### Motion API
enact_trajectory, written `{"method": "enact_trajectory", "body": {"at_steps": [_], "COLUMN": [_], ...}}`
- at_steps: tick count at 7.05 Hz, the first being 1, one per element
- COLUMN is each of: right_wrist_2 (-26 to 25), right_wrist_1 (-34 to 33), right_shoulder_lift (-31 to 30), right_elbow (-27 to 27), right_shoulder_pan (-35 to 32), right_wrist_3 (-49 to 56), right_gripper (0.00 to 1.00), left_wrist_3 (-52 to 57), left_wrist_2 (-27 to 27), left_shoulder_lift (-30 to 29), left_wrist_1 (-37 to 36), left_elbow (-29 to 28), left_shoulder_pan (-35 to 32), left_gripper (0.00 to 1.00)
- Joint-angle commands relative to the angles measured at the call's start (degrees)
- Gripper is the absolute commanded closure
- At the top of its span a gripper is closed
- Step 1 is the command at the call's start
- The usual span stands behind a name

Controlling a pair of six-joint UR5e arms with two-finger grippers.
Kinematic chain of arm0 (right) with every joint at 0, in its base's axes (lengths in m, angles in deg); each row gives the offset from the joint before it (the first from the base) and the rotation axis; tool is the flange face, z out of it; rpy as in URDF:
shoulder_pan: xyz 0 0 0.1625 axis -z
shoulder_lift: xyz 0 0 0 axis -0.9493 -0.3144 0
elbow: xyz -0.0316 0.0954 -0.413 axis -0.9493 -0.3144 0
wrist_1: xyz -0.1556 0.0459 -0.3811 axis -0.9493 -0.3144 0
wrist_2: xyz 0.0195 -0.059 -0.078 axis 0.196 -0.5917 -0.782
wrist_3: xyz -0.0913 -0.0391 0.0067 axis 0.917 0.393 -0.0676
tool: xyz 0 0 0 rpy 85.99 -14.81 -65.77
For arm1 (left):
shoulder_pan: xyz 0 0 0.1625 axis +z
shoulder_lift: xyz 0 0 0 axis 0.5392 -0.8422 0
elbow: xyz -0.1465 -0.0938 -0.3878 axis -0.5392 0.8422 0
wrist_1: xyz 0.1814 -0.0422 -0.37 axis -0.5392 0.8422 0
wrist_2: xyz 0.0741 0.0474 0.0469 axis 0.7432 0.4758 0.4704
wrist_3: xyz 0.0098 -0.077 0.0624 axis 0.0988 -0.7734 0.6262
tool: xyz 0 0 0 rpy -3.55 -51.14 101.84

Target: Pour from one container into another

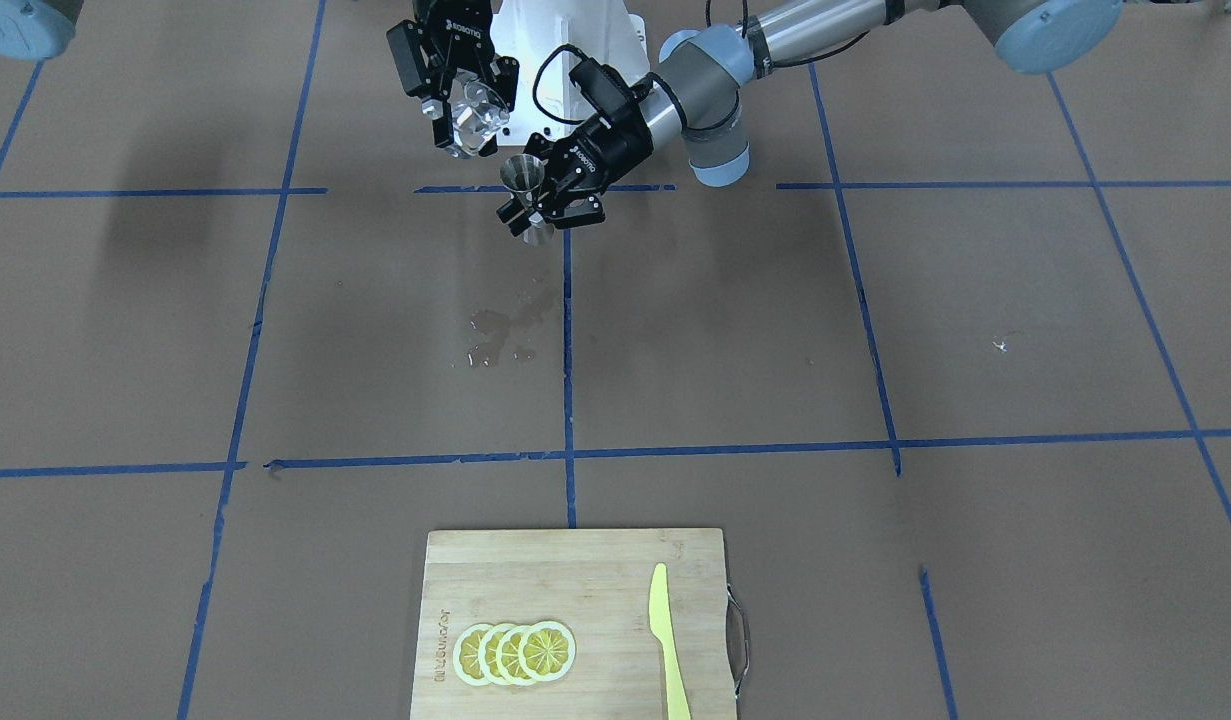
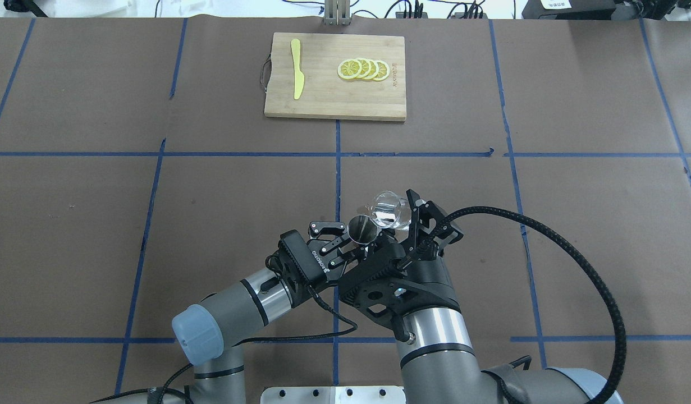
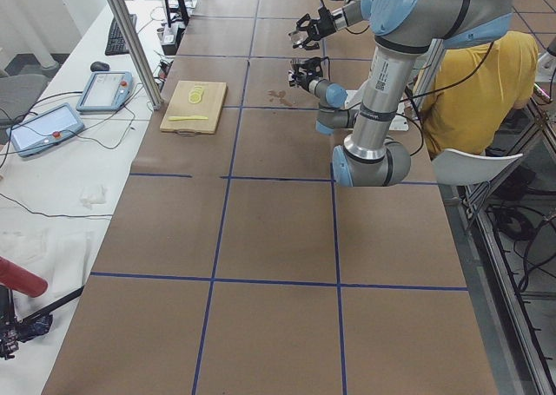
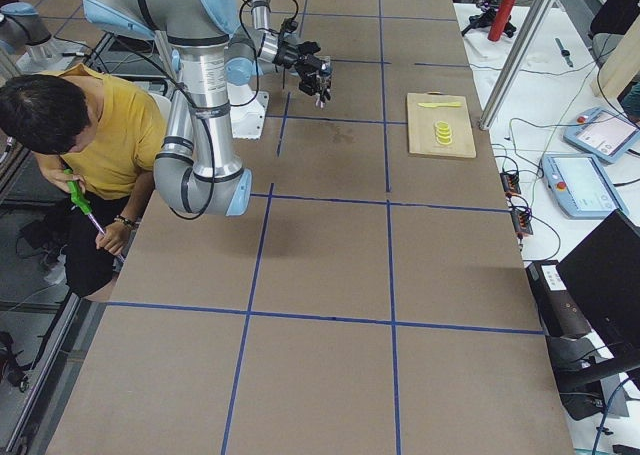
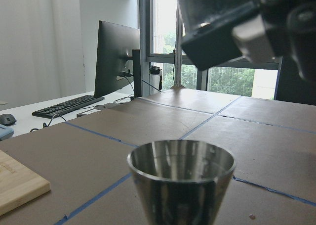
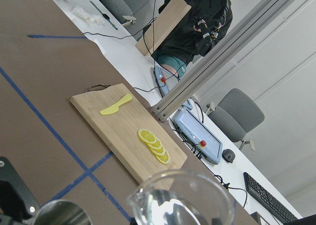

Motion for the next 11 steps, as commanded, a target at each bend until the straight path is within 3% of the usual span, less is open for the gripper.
{"method": "enact_trajectory", "body": {"at_steps": [1,11], "right_wrist_2": [0.02,0.02], "right_wrist_1": [-1.32,-6.51], "right_shoulder_lift": [0.09,0.79], "right_elbow": [0.30,3.38], "right_shoulder_pan": [0.00,0.09], "right_wrist_3": [2.02,4.32], "right_gripper": [1.00,1.00], "left_wrist_3": [0.00,0.00], "left_wrist_2": [0.09,-0.17], "left_shoulder_lift": [-0.07,-0.86], "left_wrist_1": [0.00,0.00], "left_elbow": [-0.03,-0.29], "left_shoulder_pan": [0.01,0.71], "left_gripper": [1.00,1.00]}}
